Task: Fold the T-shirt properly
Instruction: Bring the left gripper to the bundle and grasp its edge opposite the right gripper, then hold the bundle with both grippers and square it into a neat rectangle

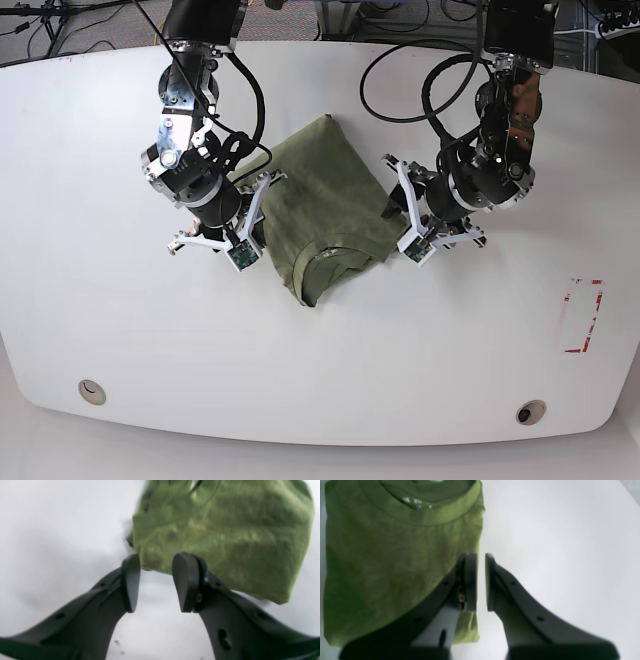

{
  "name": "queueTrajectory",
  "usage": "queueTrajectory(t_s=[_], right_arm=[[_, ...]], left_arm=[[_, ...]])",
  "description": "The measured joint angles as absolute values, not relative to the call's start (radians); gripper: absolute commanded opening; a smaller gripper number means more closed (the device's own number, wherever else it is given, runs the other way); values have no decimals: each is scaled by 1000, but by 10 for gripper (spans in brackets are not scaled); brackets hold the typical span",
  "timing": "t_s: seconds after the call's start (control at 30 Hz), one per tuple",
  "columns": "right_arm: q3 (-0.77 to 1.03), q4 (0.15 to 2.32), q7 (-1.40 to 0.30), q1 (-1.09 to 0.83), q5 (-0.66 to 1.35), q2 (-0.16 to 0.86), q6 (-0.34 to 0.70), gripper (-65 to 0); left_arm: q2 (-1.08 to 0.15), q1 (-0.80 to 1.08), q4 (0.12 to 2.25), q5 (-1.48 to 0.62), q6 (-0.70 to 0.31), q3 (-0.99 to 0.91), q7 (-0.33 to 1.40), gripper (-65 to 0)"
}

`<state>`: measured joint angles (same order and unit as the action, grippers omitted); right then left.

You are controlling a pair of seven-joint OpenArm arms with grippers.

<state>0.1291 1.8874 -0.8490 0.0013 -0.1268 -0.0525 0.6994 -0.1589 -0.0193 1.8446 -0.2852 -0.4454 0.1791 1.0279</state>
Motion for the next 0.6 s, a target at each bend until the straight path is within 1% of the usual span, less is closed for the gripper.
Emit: queueTrajectory(t_s=[0.17, 0.4, 0.6], right_arm=[[128, 1825, -850, 34, -128, -52, 700, -599], [130, 1720, -849, 76, -128, -50, 699, -599], [130, 1643, -765, 86, -128, -51, 699, -599]], left_arm=[[-124, -9, 1844, -296, -449, 211, 1019, -411], [-106, 3, 1839, -290, -449, 291, 1013, -411], [-57, 0, 1766, -292, -449, 307, 1006, -411]])
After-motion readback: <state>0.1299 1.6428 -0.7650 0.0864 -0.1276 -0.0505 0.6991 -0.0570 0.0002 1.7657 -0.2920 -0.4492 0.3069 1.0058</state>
